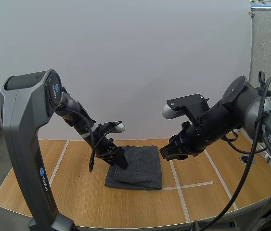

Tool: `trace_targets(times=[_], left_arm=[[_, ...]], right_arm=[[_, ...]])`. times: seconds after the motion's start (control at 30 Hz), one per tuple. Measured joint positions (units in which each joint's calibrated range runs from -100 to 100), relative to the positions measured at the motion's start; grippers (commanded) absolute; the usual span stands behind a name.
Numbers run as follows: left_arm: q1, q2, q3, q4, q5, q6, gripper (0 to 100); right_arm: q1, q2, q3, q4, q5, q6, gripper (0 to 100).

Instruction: Fold the towel

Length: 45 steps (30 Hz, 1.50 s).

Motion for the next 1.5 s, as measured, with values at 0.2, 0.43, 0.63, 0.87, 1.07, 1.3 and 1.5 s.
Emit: trace_targets(times=[0.2, 0.43, 0.63, 0.87, 1.07, 1.3, 1.5], left_arm=[[0.0, 0.3, 0.0, 0.51, -4.18, 0.0, 99], [0.0, 3.41, 0.0, -0.89, -4.84, 0.15, 99], [0.0, 3.93, 0.0, -5.13, -0.5, 2.01, 99], [0.0, 4.17, 0.0, -6.64, 1.18, 2.84, 99], [0.0, 3.49, -1.12, -5.41, 1.5, 2.3, 99], [0.0, 1.58, -1.65, 0.58, -0.91, -0.2, 99], [0.79, 1.58, -1.65, 5.46, -4.5, -2.24, 99]], right_arm=[[0.0, 0.0, 0.0, -0.03, 0.0, 0.0, 58], [0.0, 0.0, 0.0, -0.13, 0.0, 0.0, 58], [0.0, 0.0, 0.0, -0.13, 0.0, 0.0, 58], [0.0, 0.0, 0.0, -0.13, 0.0, 0.0, 58], [0.0, 0.0, 0.0, -0.13, 0.0, 0.0, 58], [0.0, 0.0, 0.0, -0.13, 0.0, 0.0, 58], [0.0, 0.0, 0.0, -0.24, 0.0, 0.0, 58]])
